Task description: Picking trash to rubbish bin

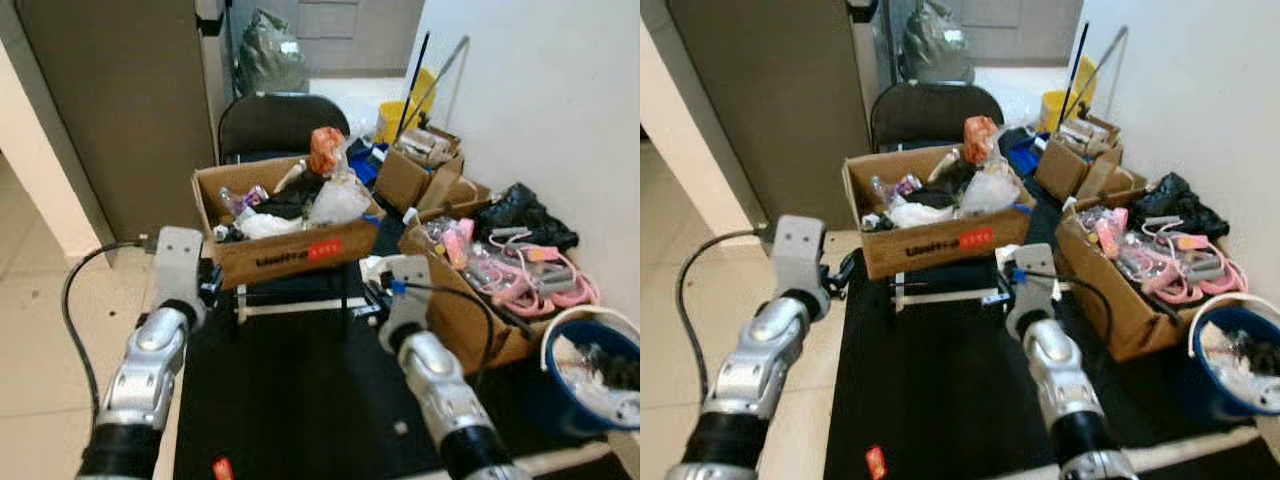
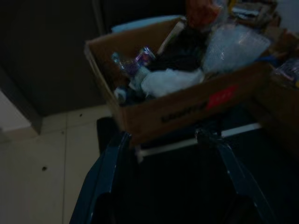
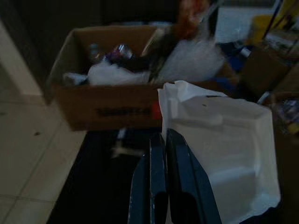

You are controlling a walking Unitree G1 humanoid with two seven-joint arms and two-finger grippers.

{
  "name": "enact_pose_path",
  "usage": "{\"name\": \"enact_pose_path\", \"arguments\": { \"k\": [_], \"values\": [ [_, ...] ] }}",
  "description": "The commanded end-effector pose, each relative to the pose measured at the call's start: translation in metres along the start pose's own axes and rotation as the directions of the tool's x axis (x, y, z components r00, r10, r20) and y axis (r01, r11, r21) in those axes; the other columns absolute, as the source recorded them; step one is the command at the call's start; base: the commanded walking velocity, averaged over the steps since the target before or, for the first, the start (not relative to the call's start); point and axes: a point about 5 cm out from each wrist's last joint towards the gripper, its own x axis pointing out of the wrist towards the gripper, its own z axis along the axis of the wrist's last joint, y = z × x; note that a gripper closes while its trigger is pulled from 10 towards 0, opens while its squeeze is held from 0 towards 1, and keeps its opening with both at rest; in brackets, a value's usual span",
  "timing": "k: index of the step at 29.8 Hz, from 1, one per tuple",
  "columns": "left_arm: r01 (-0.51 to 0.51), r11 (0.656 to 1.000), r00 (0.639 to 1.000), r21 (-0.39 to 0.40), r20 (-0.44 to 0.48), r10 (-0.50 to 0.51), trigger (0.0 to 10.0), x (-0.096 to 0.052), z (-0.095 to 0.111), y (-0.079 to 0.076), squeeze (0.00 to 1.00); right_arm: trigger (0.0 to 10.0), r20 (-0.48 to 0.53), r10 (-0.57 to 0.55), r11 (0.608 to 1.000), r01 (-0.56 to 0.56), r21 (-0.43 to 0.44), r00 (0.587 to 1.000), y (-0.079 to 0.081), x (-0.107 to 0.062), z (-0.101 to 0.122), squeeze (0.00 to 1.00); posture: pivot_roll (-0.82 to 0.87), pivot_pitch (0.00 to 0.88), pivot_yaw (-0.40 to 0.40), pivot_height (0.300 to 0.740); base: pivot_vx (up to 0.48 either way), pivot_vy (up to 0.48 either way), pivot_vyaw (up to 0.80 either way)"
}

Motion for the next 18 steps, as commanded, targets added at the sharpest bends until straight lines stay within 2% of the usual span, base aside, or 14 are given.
{"name": "enact_pose_path", "arguments": {
  "k": [1,18],
  "values": [
    [-0.009,1.000,1.000,-0.002,-0.016,0.009,10.0,-0.0023,-0.0034,0.0037,0.00,10.0,0.003,-0.001,1.000,0.001,0.010,1.000,0.0027,0.0001,-0.0016,0.00,0.00,0.062,-0.043,0.740,0.371,0.000,0.00],
    [0.003,1.000,1.000,0.028,-0.014,-0.002,10.0,-0.0031,-0.0030,0.0011,0.00,10.0,0.009,-0.004,1.000,0.004,0.005,1.000,0.0001,0.0010,-0.0008,0.00,-0.01,0.033,-0.046,0.740,0.370,0.000,0.00]
  ]
}}
